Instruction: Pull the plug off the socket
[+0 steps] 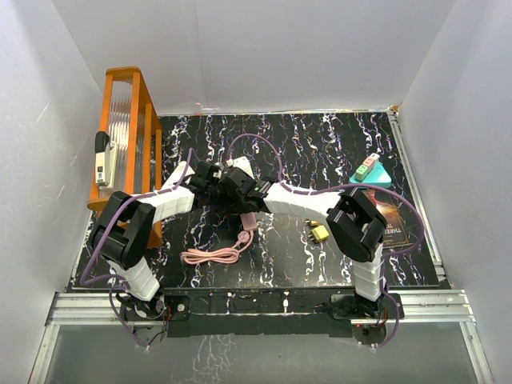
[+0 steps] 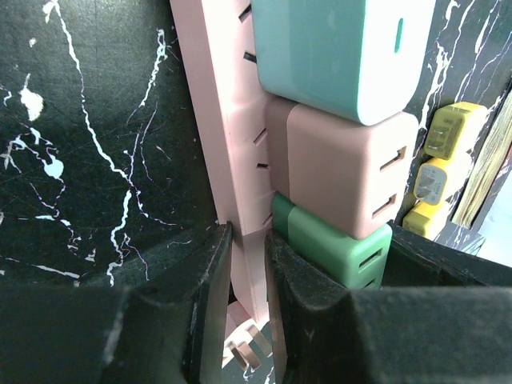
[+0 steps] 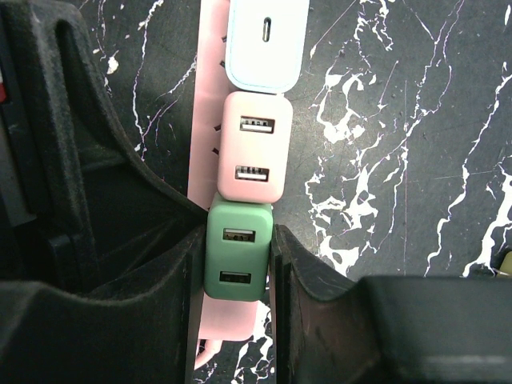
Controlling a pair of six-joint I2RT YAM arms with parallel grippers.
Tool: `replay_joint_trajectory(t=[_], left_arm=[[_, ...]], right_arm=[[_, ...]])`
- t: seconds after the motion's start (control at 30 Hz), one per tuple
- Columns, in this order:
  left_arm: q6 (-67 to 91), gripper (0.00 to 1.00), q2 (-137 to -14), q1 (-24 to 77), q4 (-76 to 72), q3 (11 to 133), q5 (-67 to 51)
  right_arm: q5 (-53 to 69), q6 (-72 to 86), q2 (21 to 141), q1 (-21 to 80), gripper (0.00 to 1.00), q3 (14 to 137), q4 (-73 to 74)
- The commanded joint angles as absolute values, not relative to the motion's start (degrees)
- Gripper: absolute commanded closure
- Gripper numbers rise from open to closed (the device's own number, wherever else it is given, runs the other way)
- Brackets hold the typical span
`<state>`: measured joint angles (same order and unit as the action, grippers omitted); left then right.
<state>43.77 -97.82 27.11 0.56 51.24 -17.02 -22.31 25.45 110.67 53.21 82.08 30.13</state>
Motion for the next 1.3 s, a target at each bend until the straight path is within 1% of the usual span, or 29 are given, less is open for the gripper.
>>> replay_joint_trajectory(t=[0.0, 0.13, 0.47, 0.5, 0.7, 0.87, 0.97, 1.03, 1.13, 1.27], left_arm=[[42.46, 0.79, -103.01, 27.58, 4.82, 47.49, -8.87], [42.17, 0.8, -104.27, 27.47, 5.75, 46.38, -6.73], [41.98, 0.81, -103.06, 27.49, 7.4, 45.06, -4.75], [41.87, 0.81, -102.91, 27.51, 7.25, 44.89, -4.86], [40.42, 0.8, -102.73, 27.51, 8.29, 46.19, -6.15], [38.96, 0.78, -98.06, 27.47, 8.03, 47.34, -10.88], [37.67, 0.76, -95.49, 27.49, 6.27, 48.68, -16.18], [36.79, 0.75, -94.57, 27.5, 7.04, 51.05, -19.08], [36.4, 0.72, -91.29, 27.53, 6.66, 53.03, -23.57], [36.07, 0.62, -85.61, 27.79, 8.79, 55.21, -25.36]], right_arm=[[-21.67, 25.36, 107.67, 53.87, 0.96, 89.56, 25.05], [-21.17, 25.22, 104.84, 53.88, 1.0, 90.58, 22.82], [-24.73, 24.45, 100.12, 53.9, 1.0, 93.14, 22.63], [-25.41, 24.51, 98.26, 53.91, 1.0, 93.12, 23.03], [-27.45, 24.7, 92.94, 53.88, 1.0, 88.98, 23.11], [-33.46, 22.86, 85.99, 52.67, 1.0, 80.72, 22.19], [-31.49, 22.48, 79.03, 48.7, 0.99, 71.17, 18.99], [-27.24, 22.92, 75.35, 43.63, 0.95, 65.1, 16.76], [-17.54, 24.74, 72.67, 33.52, 0.94, 58.62, 16.95], [-2.6, 24.32, 73.3, 21.3, 0.94, 53.15, 14.25]])
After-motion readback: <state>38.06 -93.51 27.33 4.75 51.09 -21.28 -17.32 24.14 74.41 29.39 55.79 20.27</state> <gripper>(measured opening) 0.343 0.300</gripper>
